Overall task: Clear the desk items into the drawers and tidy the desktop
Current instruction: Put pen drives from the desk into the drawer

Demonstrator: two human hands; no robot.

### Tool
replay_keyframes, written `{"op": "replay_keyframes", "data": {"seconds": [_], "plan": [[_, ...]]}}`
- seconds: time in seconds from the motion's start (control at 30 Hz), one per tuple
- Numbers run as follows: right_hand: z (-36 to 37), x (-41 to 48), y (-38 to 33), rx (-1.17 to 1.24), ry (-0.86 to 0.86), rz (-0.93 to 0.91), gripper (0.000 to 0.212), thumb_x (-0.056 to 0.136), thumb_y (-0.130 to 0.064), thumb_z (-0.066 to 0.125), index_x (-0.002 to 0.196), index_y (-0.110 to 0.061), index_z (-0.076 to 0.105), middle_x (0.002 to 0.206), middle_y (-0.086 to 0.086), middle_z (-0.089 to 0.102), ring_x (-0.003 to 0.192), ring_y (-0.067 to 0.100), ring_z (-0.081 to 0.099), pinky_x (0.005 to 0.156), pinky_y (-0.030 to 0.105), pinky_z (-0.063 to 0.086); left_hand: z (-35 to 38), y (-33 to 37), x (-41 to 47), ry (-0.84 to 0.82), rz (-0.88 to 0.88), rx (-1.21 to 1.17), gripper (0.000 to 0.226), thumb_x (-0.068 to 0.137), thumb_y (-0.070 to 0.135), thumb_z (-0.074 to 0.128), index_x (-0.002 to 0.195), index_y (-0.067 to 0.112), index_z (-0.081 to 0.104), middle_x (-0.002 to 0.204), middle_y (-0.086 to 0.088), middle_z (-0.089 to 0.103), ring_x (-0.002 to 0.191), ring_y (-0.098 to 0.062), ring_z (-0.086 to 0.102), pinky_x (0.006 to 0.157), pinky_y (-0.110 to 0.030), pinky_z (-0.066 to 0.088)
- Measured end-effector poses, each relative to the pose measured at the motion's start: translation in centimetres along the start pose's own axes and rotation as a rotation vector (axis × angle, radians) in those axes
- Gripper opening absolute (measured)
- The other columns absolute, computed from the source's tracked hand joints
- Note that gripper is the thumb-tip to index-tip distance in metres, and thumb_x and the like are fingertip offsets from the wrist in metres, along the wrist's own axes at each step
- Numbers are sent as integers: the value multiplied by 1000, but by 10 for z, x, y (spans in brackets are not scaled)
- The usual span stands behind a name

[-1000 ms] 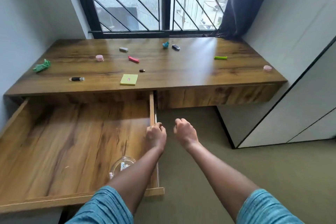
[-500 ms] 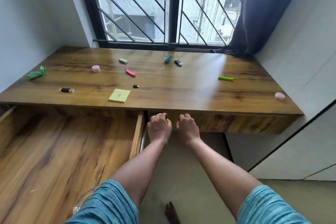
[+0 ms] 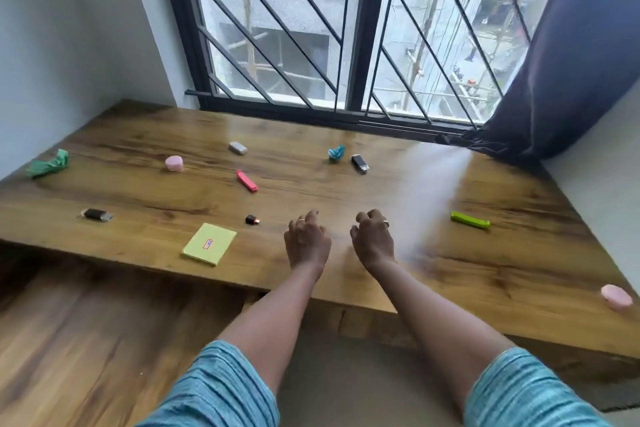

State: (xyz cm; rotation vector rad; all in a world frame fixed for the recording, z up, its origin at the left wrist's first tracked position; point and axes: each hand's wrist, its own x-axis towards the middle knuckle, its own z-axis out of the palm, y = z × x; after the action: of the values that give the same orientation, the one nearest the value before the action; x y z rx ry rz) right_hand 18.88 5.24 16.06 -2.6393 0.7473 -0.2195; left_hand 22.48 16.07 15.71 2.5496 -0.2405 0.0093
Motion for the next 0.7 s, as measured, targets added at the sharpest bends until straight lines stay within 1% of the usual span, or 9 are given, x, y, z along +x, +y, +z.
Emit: {"op": "replay_keyframes", "data": {"seconds": [0.13, 0.23, 0.37, 0.4, 0.47, 0.5, 0.57, 0.63, 0.7], "plan": [[1, 60, 9, -27, -24, 5, 25, 94, -12, 46, 113, -2, 59, 120, 16, 50, 113, 34, 48, 84, 38, 49, 14, 9, 29, -22, -38, -6, 44, 92, 22, 48, 136, 21, 47, 133, -5, 55, 126, -23, 44, 102, -33, 36], [3, 107, 14, -30, -33, -12, 24, 94, -10, 46, 112, -2, 59, 121, 17, 49, 113, 35, 47, 86, 38, 48, 26, 15, 50, -1, -53, 1, 44, 91, 22, 49, 135, 22, 47, 133, -4, 55, 125, -22, 45, 101, -32, 36], [3, 162, 12, 5, -47, 1, 30, 95, -12, 46, 122, 1, 55, 122, 18, 48, 112, 36, 47, 87, 40, 47, 36, 21, 79, 25, -84, 14, 43, 91, 21, 49, 134, 23, 48, 132, -3, 55, 124, -21, 45, 102, -30, 36], [3, 174, 11, 19, -49, 8, 30, 96, -11, 45, 123, 0, 55, 120, 18, 49, 111, 36, 48, 86, 40, 48, 38, 22, 87, 24, -90, 23, 43, 91, 21, 48, 133, 23, 49, 133, -3, 55, 125, -21, 44, 102, -30, 35], [6, 193, 9, 38, -43, -9, 30, 96, -10, 42, 124, -8, 54, 115, 18, 51, 109, 36, 50, 84, 39, 48, 43, 22, 100, 26, -97, 44, 42, 91, 22, 47, 133, 24, 49, 134, -1, 53, 126, -20, 44, 102, -29, 35], [9, 202, 9, 40, -42, -22, 29, 97, -10, 42, 122, -12, 55, 113, 17, 52, 107, 36, 50, 83, 39, 48, 45, 23, 106, 30, -99, 51, 42, 91, 22, 48, 133, 24, 49, 134, -1, 53, 126, -19, 43, 103, -29, 35], [13, 218, 9, 34, -36, -34, 25, 97, -12, 42, 116, -15, 58, 112, 17, 54, 106, 36, 52, 83, 36, 47, 47, 26, 118, 42, -100, 65, 42, 92, 23, 48, 134, 23, 48, 135, -1, 53, 127, -19, 43, 104, -29, 35], [17, 227, 10, 23, -30, -7, 23, 96, -15, 45, 116, -12, 57, 114, 17, 56, 108, 35, 53, 86, 36, 45, 48, 24, 127, 50, -89, 93, 43, 92, 24, 48, 135, 24, 47, 135, 0, 53, 127, -18, 43, 104, -29, 34], [20, 232, 11, 32, -30, 42, 22, 96, -13, 45, 116, -8, 53, 116, 17, 58, 110, 35, 54, 88, 38, 44, 46, 22, 133, 70, -86, 120, 44, 91, 24, 49, 136, 23, 47, 135, -1, 53, 127, -19, 44, 104, -29, 34]]}}
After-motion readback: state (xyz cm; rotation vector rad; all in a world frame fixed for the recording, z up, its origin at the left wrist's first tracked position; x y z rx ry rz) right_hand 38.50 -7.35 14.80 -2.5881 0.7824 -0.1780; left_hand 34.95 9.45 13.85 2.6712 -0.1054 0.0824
